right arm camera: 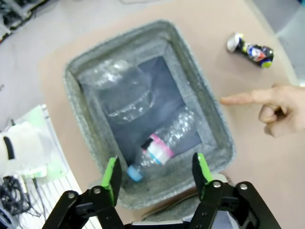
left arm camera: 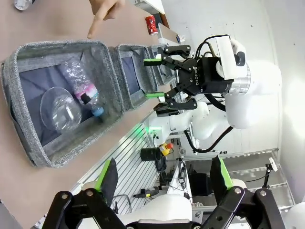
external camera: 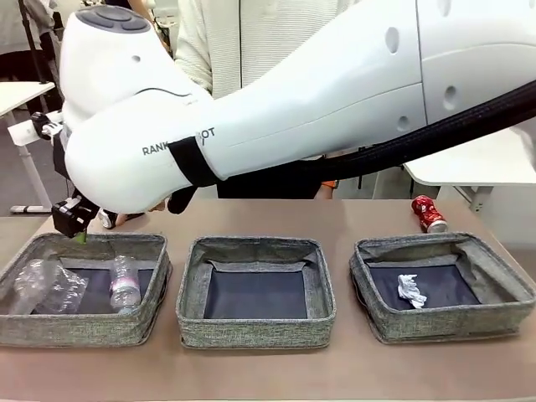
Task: Sort the waste into the appropriate baskets.
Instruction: Place the picked waste into the Fabric basket indicated by the person.
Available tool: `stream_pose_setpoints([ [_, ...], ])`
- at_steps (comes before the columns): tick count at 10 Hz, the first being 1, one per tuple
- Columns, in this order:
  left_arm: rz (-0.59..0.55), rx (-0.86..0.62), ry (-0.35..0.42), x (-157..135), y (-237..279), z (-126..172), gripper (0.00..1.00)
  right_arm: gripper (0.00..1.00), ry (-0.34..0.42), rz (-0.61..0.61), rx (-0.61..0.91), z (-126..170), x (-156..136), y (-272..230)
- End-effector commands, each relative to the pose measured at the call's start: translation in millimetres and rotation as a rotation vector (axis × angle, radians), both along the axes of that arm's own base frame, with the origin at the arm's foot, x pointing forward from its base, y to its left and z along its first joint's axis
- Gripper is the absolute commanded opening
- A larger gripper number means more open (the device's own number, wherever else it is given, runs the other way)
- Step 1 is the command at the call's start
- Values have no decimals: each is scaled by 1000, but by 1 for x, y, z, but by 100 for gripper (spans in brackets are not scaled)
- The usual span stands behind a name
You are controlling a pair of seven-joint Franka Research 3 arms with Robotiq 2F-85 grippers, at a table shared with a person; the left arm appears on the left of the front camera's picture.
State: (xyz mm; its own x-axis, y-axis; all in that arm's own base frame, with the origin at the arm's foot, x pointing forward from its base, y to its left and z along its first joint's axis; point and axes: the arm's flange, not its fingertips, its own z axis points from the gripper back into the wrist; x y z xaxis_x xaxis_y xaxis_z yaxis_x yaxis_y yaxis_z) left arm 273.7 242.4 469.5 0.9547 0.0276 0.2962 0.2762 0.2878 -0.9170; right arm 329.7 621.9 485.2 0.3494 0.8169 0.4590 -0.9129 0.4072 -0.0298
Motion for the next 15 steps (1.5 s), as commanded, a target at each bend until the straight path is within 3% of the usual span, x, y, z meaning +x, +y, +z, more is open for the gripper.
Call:
stream_pose_setpoints([
  [1,9,-26,1,-1,0,4,100,100,4,-14,42,-3,-7,-14],
  [5,1,0,0,0,0,0,100,100,110,-5,98,4,-1,-33],
  [6,-31,-80,-38,-5,-17,18,100,100,174,8,118,17,0,-50],
  [8,-102,-72,-83,-5,-79,36,100,100,297,-123,225,59,1,-145],
  [9,-101,-80,-85,-1,-107,34,100,100,358,-201,280,74,-6,-217],
  [10,-117,-93,-51,0,-119,27,100,100,373,-213,328,77,-14,-270],
  [11,-137,-89,-17,0,-124,22,100,100,427,-160,375,68,-17,-316],
  [12,-167,-99,-11,-1,-126,21,100,100,501,-17,441,52,-18,-354],
  [13,-174,-125,-9,-3,-128,22,100,100,562,-64,491,25,-13,-392],
  [14,-194,-127,-30,-5,-134,24,100,100,624,-267,508,-6,-3,-415],
  [15,-177,21,-10,-7,-139,24,100,100,499,-92,518,79,-6,-337],
])
